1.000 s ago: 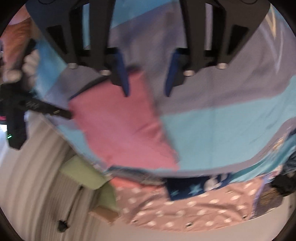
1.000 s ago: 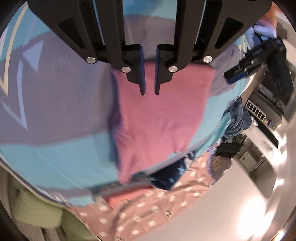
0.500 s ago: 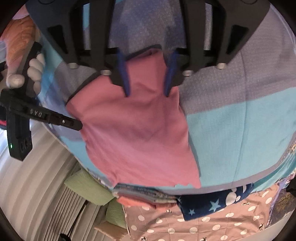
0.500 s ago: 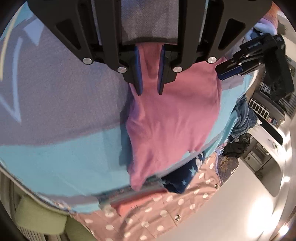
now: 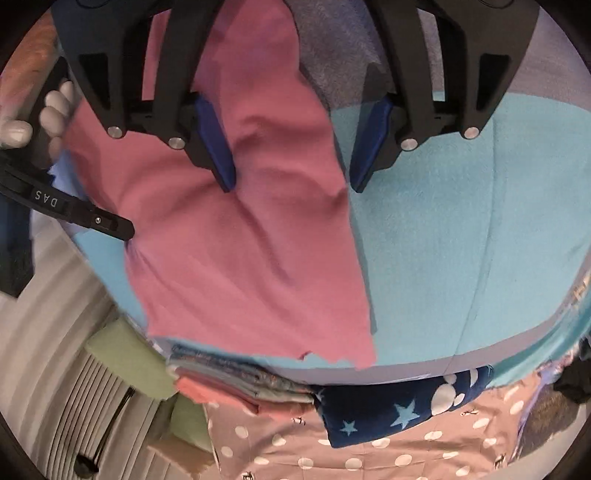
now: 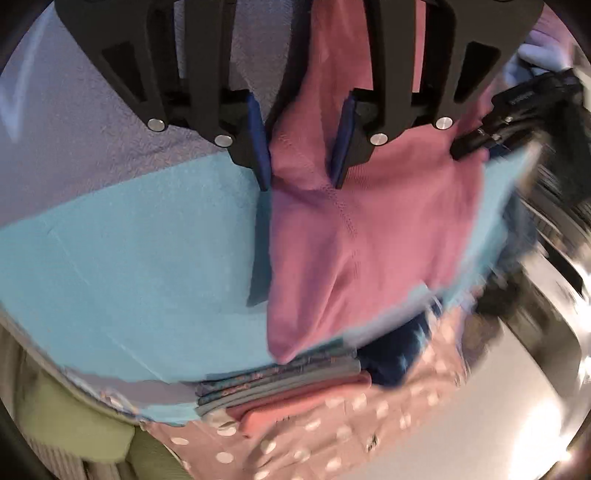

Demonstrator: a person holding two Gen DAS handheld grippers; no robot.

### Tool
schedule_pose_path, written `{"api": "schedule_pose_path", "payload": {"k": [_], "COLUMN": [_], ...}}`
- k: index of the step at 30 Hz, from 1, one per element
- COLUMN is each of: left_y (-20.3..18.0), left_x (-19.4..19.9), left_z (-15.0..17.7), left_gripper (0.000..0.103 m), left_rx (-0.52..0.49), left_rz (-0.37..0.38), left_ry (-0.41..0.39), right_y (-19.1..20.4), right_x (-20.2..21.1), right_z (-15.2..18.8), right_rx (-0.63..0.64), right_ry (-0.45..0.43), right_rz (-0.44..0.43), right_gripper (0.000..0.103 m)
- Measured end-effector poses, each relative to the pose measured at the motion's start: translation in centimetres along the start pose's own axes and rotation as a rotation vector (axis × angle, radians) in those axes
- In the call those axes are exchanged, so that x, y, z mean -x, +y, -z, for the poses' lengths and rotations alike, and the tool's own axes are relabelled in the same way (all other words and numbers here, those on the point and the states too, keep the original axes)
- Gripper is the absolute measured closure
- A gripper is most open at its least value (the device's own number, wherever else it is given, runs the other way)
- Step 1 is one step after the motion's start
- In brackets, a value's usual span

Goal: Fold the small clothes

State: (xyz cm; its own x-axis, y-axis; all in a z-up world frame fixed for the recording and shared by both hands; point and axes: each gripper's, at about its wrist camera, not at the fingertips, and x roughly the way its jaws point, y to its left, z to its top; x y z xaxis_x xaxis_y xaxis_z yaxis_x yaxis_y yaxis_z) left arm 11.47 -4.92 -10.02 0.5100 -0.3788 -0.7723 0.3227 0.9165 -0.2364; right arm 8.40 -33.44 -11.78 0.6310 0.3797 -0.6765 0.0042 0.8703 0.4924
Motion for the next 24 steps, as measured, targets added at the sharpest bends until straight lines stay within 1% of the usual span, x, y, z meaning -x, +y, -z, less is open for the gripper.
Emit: {"api": "schedule_pose_path", "payload": {"k": [1,2,4,5,6,7,11,14,16,19,24], "left_y": [0.0,-0.1,-0.5,-0.6,-0.6,-0.5,-0.2,0.2,0.4,0.7,1.3], "left_x": [0.1,0.2,0.5,0.7,0.7,0.8,0.9,0.3,0.1,-0.2,-0.4], "left_z": [0.0,-0.1,-0.1,-0.1,-0.2,-0.3,-0.3,-0.5,-0.6,-0.7,-1.0], "left_gripper": [0.037,0.037,0.036,0.035,0.033,0.032,0.027,0.024,0.023,0.022,0.020], "left_rx": [-0.001,-0.011,-0.030,-0.037,-0.038,-0.034,-0.026,-0.015,-0.011,-0.012,-0.010], "left_rz": [0.002,-0.003,-0.015,-0.019,-0.017,-0.012,0.000,0.027,0.042,0.059,0.102], "left_ry": [0.001,0.000,-0.001,-0.005,-0.008,-0.009,-0.004,0.011,0.014,0.019,0.023], "right_y": [-0.5,-0.8,-1.6,-1.8,-2.1,-2.5,-3.4,-2.9,-2.4,-2.1,-2.4], "right_x": [0.5,0.8,1.5,1.8,2.0,2.1,1.3,0.6,0.1,-0.5,-0.7], "right_z": [-0.2,-0.2,-0.6,-0.8,-0.9,-1.2,-1.7,-2.1,-2.5,-2.9,-3.3], "right_rx": [-0.026,-0.040,-0.053,-0.054,-0.057,-0.062,-0.077,-0.046,-0.017,-0.004,-0.008], "right_ry": [-0.003,-0.010,-0.026,-0.033,-0.037,-0.036,0.002,0.017,0.029,0.040,0.069], "right_rz": [-0.032,-0.039,-0.040,-0.043,-0.044,-0.048,-0.062,-0.055,-0.052,-0.050,-0.100], "right_gripper": [0.064,0.061,0.060,0.058,0.051,0.047,0.046,0.045,0.041,0.040,0.040]}}
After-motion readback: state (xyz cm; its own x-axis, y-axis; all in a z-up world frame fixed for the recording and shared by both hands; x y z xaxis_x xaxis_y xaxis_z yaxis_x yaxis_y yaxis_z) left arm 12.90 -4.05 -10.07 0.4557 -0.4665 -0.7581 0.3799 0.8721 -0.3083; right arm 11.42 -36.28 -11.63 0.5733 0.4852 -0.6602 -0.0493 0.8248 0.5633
